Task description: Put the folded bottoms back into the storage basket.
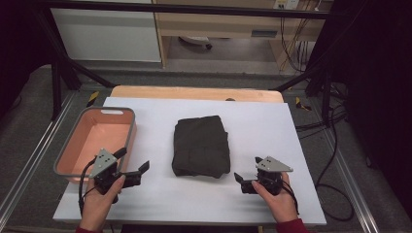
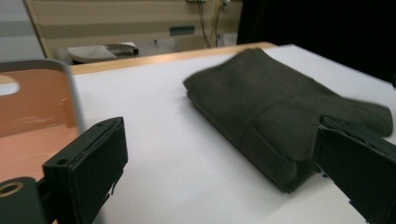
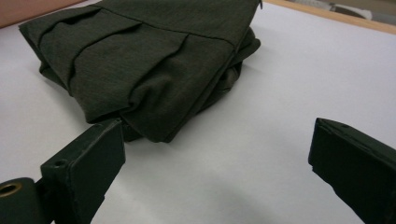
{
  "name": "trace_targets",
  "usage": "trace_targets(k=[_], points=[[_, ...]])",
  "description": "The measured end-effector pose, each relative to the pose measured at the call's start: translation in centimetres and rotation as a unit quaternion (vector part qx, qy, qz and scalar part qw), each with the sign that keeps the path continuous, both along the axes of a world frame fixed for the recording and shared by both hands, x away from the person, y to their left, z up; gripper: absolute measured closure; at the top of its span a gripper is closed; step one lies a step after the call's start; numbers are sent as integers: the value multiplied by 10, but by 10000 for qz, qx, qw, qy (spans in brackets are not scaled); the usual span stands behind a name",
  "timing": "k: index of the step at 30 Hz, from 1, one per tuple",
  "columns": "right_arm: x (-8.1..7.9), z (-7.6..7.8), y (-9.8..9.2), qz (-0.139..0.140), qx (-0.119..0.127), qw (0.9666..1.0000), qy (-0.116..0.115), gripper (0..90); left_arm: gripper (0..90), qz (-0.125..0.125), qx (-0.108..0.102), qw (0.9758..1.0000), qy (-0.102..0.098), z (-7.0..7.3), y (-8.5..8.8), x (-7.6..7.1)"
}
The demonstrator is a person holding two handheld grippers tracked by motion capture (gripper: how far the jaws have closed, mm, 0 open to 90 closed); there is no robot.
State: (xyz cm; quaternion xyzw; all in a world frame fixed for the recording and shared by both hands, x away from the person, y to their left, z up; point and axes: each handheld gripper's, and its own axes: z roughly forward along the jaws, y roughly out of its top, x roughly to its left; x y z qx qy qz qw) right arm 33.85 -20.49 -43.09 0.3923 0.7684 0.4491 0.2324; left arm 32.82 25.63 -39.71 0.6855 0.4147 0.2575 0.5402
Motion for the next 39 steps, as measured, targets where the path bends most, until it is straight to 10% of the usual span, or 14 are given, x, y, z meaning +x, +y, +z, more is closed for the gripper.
trace_targets(k=[27, 39], points=[[-7, -8, 39, 673, -551, 9923, 880, 283, 50, 342, -137, 9993, -43, 0, 10, 6], [-3, -15, 44, 784, -568, 9893, 1092, 534, 57, 324, -66, 9994, -36, -1, 7, 6]])
